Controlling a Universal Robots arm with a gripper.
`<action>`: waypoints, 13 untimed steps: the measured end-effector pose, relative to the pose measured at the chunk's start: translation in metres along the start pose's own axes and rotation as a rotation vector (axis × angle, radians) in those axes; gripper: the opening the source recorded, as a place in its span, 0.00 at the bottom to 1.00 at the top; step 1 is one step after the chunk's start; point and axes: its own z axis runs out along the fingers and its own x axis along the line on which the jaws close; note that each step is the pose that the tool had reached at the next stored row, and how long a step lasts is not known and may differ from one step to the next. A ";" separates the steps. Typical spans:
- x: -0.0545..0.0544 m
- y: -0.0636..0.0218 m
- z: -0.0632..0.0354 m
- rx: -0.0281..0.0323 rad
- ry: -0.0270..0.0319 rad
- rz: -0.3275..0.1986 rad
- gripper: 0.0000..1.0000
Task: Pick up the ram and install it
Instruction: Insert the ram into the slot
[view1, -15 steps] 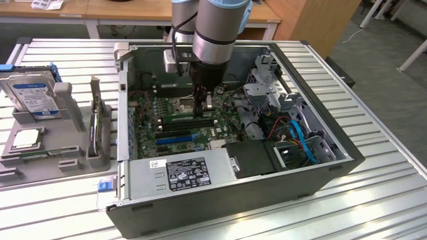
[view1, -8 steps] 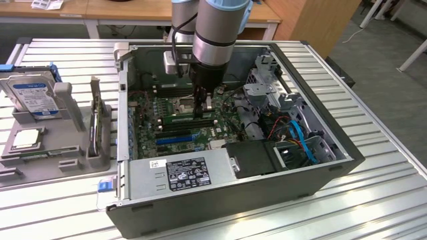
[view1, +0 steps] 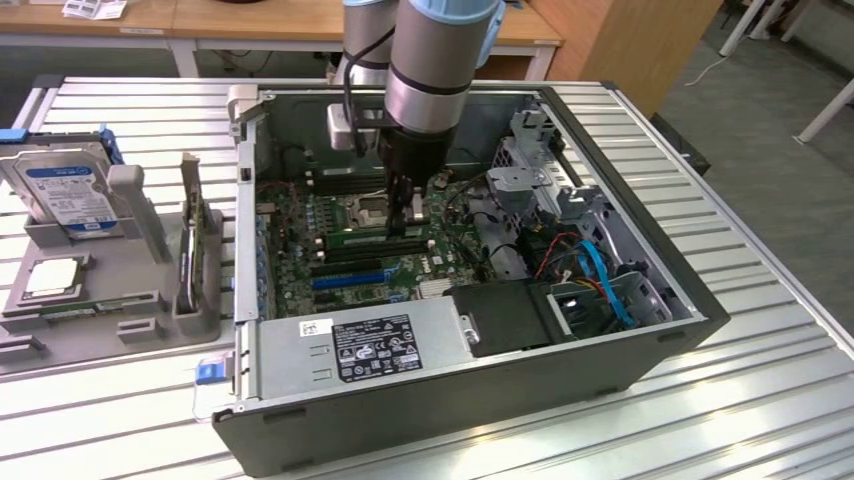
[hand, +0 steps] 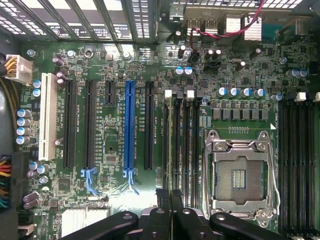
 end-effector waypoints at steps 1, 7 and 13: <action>0.000 0.0000 0.0004 0.0000 0.0000 0.000 0.11; 0.000 -0.0001 0.0025 0.0000 0.0000 0.000 0.11; 0.000 -0.0002 0.0041 -0.0001 0.0002 0.000 0.11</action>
